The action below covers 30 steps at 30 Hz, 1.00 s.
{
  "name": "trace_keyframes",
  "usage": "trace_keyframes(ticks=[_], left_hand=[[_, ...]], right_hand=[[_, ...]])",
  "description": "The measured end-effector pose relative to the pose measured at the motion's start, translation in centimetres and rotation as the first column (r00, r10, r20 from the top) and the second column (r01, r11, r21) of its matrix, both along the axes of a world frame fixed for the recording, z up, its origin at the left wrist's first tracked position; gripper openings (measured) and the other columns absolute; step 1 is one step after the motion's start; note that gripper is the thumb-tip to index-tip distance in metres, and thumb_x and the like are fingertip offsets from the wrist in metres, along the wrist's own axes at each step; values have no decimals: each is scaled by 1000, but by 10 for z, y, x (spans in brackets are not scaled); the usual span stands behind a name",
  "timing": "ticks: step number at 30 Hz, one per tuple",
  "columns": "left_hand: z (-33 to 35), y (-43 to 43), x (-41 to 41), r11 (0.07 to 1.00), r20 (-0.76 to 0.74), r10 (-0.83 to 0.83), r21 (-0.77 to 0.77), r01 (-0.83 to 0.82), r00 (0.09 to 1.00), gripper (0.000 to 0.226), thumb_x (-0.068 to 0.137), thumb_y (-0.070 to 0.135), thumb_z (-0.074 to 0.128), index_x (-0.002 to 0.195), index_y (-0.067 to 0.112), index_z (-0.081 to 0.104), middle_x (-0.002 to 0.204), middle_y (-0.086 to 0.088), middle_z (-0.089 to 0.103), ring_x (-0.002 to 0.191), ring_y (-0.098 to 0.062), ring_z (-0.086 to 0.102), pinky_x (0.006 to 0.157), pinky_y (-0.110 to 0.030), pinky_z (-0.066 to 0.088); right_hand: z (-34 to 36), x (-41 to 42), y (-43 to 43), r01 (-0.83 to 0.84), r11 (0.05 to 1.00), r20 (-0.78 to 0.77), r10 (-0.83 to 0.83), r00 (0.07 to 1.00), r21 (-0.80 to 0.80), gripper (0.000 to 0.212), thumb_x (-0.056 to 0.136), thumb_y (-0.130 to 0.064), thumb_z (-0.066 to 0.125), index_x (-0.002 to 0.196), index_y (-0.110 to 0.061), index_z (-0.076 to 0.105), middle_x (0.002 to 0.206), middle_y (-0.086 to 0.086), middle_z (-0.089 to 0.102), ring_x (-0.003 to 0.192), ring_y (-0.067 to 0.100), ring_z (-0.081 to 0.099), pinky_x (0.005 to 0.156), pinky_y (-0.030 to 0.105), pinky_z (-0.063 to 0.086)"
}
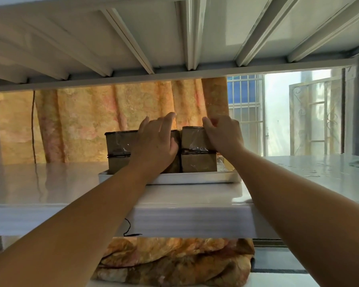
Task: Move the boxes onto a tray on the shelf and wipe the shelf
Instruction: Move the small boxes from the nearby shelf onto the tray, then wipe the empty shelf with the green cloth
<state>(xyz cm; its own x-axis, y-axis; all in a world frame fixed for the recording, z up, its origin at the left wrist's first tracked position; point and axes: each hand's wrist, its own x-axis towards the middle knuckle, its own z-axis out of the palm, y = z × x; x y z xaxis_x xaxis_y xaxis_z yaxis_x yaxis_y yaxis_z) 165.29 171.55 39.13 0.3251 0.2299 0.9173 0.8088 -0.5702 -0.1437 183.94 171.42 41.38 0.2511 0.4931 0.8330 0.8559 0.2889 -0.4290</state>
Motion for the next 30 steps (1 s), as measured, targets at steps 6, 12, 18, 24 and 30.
trace_keyframes(ticks=[6, 12, 18, 24, 30], left_hand=[[0, -9, -3, 990, 18, -137, -13, 138, 990, 53, 83, 4, 56, 135, 5, 44, 124, -15, 60, 111, -30, 58, 113, -43, 30], [4, -22, 1, 957, -240, -141, 214, 194, 960, 40, 78, 8, 44, 116, 3, 57, 124, -16, 63, 121, -36, 54, 83, -42, 54], [9, -43, 36, 971, -321, -157, 122, 205, 934, 30, 80, 10, 52, 107, 6, 66, 121, -12, 66, 102, -30, 64, 67, -36, 56], [19, -94, 116, 969, -146, -237, -104, 223, 960, 38, 93, 28, 48, 130, 21, 52, 117, -4, 66, 100, -22, 64, 67, -28, 48], [10, -127, 220, 923, -222, -296, -316, 219, 929, 27, 94, 29, 48, 113, 20, 64, 121, 4, 67, 109, -16, 62, 88, -27, 46]], right_hand=[[-1, -4, -11, 47, 993, -117, -34, 993, 106, 43, 96, -46, 36, 102, -16, 66, 99, 0, 68, 85, 12, 54, 75, 25, 37], [-7, 3, -37, 30, 995, -243, -7, 970, 91, 26, 90, -24, 55, 115, -21, 58, 105, -5, 64, 89, 10, 56, 77, 24, 41], [-4, 30, -68, 39, 986, -11, -42, 999, -161, 25, 90, -29, 53, 106, -16, 68, 101, -4, 68, 89, 14, 63, 80, 28, 49], [-5, 81, -107, 168, 889, 383, 9, 924, -425, 24, 92, -19, 52, 102, -11, 72, 108, 5, 71, 96, 20, 64, 92, 35, 50], [-8, 182, -154, 342, 807, 450, -107, 887, -482, 25, 91, -14, 45, 98, -5, 67, 101, 6, 68, 96, 24, 64, 90, 38, 51]])
